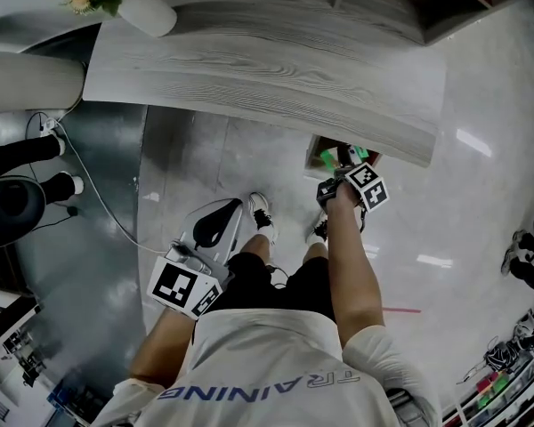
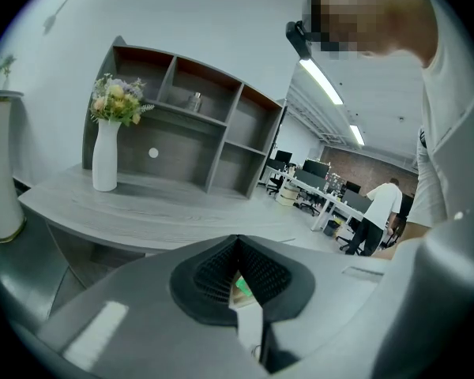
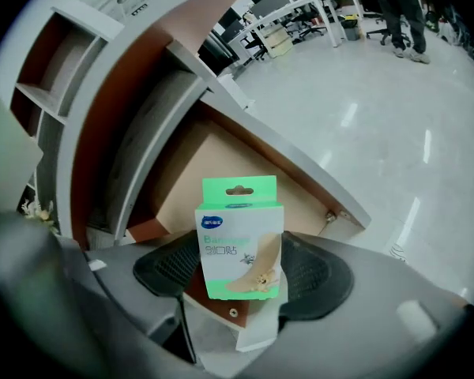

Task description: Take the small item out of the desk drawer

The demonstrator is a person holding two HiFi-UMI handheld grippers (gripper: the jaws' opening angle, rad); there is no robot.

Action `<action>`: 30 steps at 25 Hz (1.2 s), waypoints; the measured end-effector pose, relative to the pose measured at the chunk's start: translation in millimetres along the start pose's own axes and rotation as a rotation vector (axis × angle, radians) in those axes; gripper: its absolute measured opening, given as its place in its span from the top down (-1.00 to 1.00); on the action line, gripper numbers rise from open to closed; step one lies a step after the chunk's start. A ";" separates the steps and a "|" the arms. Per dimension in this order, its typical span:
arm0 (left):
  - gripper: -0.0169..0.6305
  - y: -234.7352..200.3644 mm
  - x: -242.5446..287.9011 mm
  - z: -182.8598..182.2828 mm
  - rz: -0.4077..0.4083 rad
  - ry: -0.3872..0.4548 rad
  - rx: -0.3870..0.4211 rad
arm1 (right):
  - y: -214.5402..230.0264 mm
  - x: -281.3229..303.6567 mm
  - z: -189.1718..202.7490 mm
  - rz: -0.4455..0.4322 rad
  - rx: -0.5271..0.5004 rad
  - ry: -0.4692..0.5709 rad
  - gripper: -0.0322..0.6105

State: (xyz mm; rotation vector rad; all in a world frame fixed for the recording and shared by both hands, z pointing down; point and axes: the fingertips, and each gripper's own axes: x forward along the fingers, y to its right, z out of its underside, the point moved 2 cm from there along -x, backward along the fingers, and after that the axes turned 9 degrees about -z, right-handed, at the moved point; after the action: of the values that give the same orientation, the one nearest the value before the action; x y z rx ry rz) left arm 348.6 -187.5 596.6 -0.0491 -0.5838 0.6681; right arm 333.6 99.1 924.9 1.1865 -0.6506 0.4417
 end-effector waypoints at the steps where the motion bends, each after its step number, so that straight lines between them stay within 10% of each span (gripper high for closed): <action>1: 0.94 1.9 0.2 -4.3 0.005 0.007 0.003 | -3.8 -5.8 -0.9 -0.016 -0.006 0.001 -0.15; 13: 0.94 57.5 -13.1 -36.6 0.044 0.073 0.041 | -56.3 -128.7 16.9 -0.213 -0.359 -0.069 -0.15; 30: 0.94 138.5 -55.2 -156.8 0.062 0.364 0.165 | -284.3 -363.7 -109.2 -0.591 -0.954 0.306 -0.16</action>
State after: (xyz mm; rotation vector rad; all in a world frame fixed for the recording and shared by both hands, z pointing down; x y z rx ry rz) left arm 317.1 -89.2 406.4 -0.0332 -0.1767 0.7448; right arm 269.6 116.6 455.2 0.3376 -0.1598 -0.1973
